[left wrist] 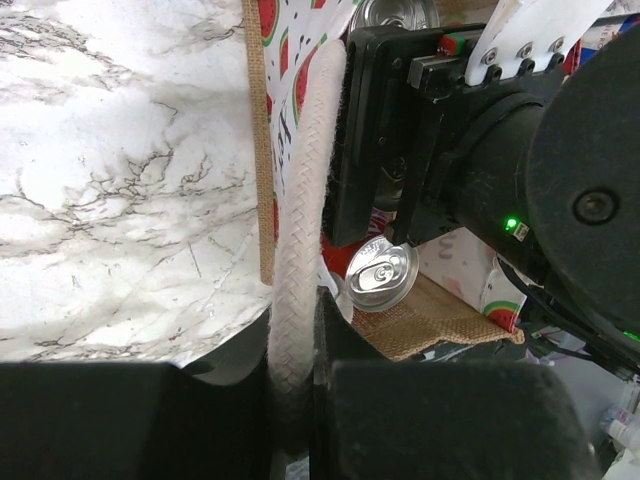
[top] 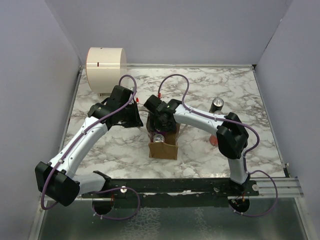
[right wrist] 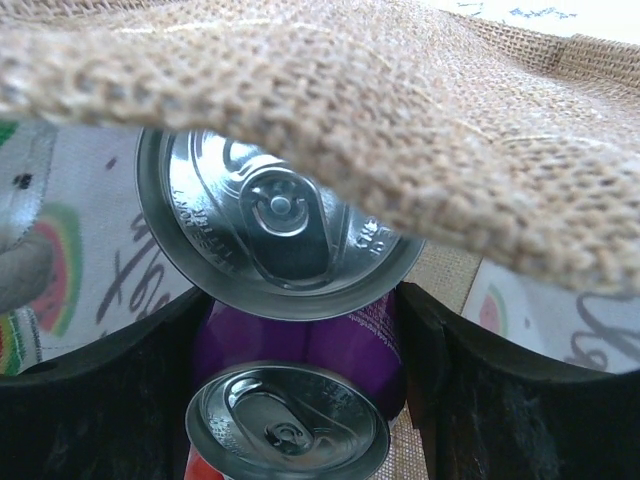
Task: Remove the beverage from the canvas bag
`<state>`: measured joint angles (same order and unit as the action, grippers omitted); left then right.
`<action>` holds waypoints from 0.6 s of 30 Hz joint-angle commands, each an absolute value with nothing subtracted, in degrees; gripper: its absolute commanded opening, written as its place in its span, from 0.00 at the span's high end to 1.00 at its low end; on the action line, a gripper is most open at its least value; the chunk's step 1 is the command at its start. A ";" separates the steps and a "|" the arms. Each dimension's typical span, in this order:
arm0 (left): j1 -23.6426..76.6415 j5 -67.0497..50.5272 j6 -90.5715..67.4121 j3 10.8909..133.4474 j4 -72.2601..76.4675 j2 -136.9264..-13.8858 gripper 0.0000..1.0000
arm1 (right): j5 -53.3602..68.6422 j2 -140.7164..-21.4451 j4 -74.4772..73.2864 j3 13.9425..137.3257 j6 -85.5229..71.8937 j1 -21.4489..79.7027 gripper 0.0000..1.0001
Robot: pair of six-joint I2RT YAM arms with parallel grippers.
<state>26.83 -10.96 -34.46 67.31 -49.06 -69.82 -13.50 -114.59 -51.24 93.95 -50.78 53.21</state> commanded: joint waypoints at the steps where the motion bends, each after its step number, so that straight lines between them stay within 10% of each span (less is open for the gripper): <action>1: 26.63 -11.00 -33.13 68.26 -50.72 -69.71 1.00 | -15.19 -115.02 -53.34 96.78 -50.41 53.86 0.51; 18: 26.63 -12.25 -36.95 66.53 -49.10 -69.59 1.00 | -13.15 -98.29 -54.62 97.74 -44.18 53.88 0.89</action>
